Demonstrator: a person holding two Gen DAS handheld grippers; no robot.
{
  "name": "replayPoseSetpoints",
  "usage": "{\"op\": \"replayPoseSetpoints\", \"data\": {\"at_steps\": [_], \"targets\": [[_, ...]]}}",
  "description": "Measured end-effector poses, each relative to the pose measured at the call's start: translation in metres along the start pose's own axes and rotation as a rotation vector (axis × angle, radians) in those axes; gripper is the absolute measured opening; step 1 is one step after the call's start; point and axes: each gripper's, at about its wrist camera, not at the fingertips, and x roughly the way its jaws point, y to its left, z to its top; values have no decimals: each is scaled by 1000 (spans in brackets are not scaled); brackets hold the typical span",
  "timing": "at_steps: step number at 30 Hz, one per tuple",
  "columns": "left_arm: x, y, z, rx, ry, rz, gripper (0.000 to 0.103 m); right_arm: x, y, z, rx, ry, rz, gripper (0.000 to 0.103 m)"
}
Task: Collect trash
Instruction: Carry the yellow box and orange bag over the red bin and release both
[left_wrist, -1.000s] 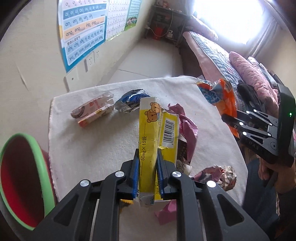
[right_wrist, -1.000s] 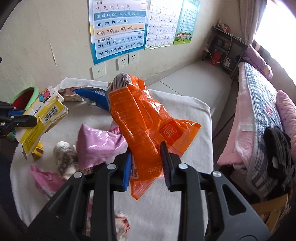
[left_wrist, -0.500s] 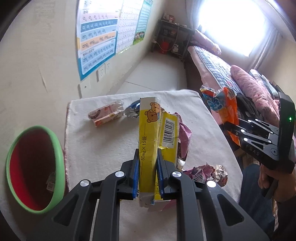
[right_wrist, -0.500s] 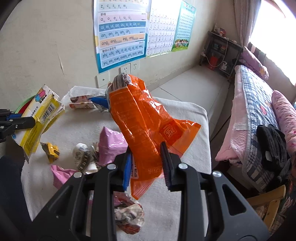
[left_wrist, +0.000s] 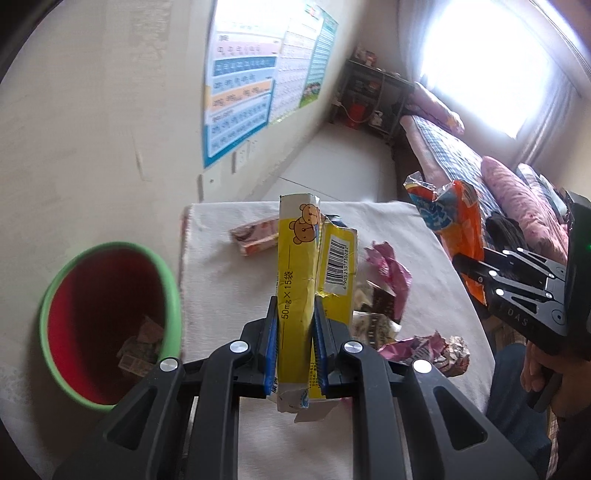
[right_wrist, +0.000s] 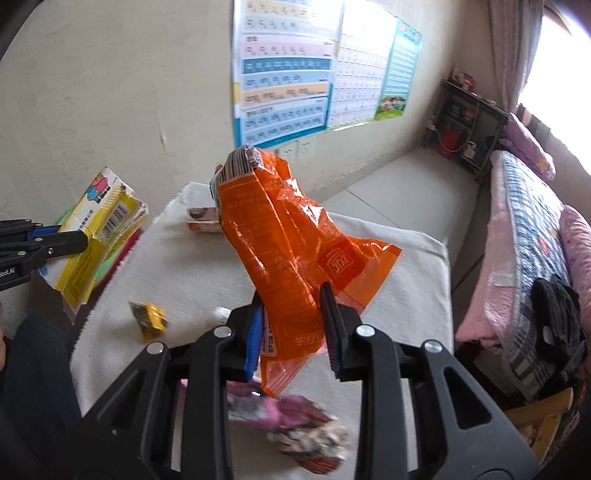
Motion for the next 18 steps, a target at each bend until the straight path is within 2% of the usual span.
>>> {"op": "replayPoseSetpoints", "data": {"at_steps": [5, 9, 18], "targets": [[-13, 32, -3, -44, -20, 35, 15, 9, 38, 17, -40, -6, 57, 29], [-27, 73, -4, -110, -39, 79, 15, 17, 68, 30, -57, -7, 117, 29], [-51, 145, -17, -220, -70, 166, 15, 37, 155, 58, -126, 4, 249, 29]]}}
